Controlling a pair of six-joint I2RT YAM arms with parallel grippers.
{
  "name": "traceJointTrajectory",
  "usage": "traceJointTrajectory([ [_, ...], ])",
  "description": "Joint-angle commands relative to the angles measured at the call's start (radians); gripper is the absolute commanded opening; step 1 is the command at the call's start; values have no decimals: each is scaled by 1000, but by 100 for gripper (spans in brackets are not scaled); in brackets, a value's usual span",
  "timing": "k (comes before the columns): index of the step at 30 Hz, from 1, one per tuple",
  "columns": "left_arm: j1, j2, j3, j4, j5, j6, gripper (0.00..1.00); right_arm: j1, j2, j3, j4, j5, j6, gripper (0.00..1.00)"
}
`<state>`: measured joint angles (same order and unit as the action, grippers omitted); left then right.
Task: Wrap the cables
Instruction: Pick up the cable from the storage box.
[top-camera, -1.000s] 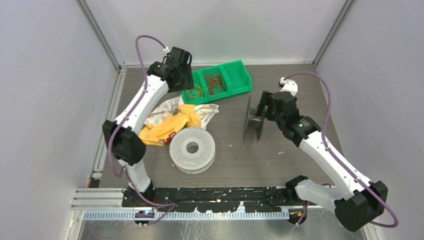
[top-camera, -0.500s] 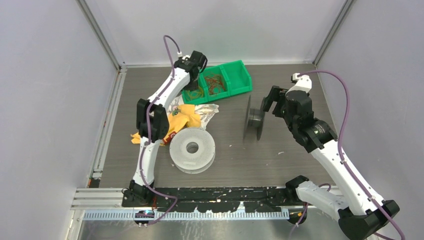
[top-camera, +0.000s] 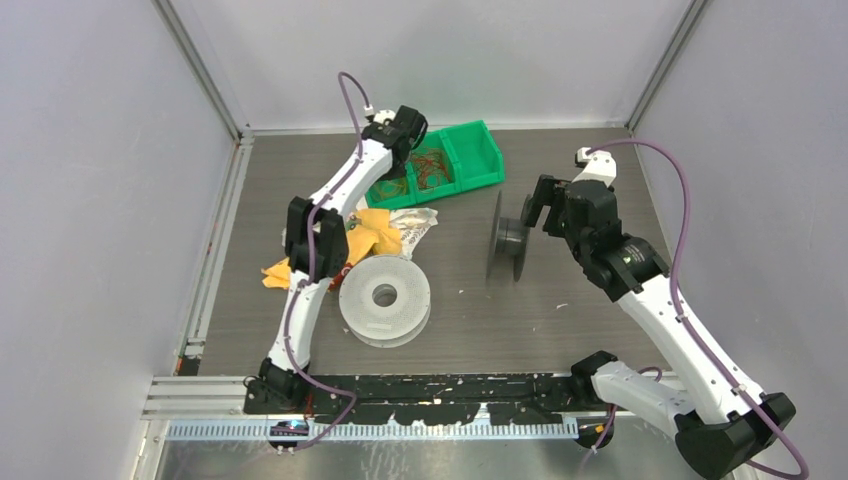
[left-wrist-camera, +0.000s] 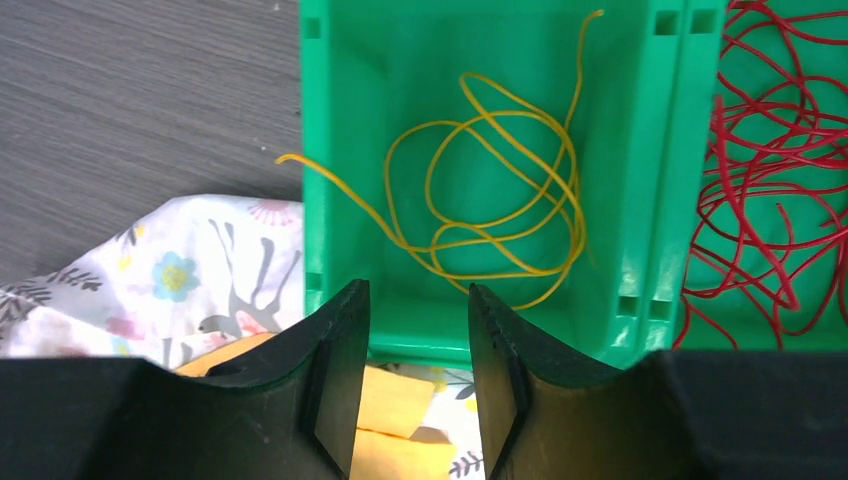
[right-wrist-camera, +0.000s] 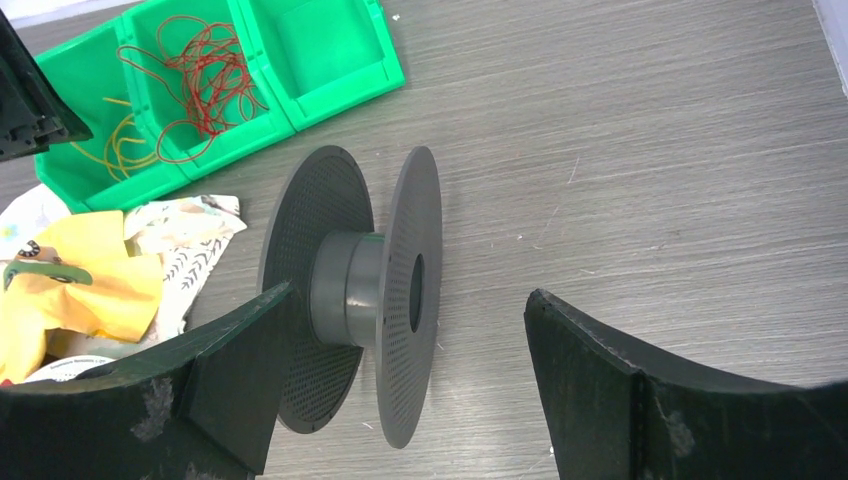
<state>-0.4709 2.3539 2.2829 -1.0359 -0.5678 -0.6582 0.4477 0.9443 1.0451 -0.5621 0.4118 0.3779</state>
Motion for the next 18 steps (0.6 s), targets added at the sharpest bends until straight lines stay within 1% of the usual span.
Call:
traceJointTrajectory([
  [1,-6,42,65,34,-40,-29,42,-1,12,-2,21,9,-13,87],
  [6,-3,68,68,35,-61,-34,42,-2,18,-5,12,28,-28,87],
  [13,13,50,22,49,-75,-44,43,-3,26,-19,14,45,-36,88],
  [18,47,50,-5,82,-19,-49,43,-3,48,-21,22,42,-44,88],
])
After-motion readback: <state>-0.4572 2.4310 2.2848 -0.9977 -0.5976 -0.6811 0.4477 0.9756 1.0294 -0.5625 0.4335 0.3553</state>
